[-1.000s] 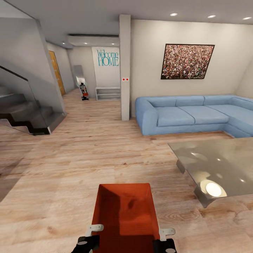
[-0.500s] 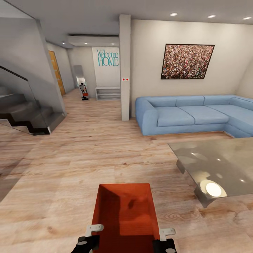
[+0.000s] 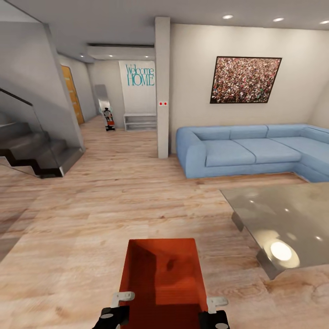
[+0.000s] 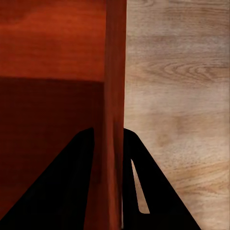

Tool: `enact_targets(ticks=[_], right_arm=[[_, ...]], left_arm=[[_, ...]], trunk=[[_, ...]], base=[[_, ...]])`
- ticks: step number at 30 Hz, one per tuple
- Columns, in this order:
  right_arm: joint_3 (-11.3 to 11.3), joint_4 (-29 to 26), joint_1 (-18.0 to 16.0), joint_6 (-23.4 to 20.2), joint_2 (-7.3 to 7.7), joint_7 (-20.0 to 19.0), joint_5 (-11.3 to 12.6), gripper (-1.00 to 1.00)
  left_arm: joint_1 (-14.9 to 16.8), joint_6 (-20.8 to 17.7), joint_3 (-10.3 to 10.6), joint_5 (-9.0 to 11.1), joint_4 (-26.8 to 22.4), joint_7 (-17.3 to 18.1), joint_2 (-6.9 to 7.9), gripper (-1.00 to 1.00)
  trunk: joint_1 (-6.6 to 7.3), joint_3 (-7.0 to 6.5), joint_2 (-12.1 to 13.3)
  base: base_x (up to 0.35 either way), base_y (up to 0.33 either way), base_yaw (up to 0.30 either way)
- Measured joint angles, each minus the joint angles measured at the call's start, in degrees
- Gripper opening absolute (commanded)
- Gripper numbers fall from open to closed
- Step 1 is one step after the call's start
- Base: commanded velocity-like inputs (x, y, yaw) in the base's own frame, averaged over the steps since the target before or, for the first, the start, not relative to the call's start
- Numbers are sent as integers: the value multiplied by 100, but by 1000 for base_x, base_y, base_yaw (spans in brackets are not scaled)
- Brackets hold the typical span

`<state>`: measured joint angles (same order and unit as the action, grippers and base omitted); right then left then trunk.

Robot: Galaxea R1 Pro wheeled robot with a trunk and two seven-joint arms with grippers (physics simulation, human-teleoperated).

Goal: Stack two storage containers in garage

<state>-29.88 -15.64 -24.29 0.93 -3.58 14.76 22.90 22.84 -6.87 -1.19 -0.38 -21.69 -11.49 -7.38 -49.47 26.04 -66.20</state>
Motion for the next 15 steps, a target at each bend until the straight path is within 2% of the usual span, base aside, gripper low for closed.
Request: enact_targets(ticks=[15], right_arm=[[9,-2,0,-11,-1,-3,-14,-100]], left_arm=[[-1,-1,-4,3,3,8,3,-100]], trunk=[[0,0,0]], base=[[320,0,4]])
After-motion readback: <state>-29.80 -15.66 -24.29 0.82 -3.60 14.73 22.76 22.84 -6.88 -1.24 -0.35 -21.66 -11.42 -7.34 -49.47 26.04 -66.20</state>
